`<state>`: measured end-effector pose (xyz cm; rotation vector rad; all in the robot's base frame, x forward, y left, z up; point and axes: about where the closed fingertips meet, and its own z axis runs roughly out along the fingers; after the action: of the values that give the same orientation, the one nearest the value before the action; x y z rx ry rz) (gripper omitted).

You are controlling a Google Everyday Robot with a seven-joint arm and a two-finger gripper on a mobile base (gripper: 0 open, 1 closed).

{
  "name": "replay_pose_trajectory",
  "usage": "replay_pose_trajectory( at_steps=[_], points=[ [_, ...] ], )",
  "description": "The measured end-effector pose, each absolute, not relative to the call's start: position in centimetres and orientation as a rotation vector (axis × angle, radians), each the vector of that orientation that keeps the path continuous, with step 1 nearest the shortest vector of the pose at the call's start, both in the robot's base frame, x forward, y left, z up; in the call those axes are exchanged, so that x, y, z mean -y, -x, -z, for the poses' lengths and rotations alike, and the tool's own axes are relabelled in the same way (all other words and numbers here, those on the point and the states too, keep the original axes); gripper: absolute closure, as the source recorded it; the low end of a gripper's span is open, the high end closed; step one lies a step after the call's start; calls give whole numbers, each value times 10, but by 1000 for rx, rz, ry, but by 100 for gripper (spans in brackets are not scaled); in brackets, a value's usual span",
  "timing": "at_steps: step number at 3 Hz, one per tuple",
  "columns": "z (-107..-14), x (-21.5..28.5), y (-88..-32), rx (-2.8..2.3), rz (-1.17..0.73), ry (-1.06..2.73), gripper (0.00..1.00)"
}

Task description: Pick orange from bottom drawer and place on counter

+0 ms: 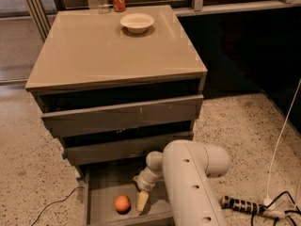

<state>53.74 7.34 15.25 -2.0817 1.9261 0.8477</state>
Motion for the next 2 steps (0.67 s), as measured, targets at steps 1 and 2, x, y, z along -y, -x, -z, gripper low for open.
replay_pose_trajectory(
  at_steps=[1, 2],
  points=[
    [-149, -101, -535, -1883, -853, 2137, 0],
    [-149, -101, -535, -1883, -853, 2137, 0]
  ],
)
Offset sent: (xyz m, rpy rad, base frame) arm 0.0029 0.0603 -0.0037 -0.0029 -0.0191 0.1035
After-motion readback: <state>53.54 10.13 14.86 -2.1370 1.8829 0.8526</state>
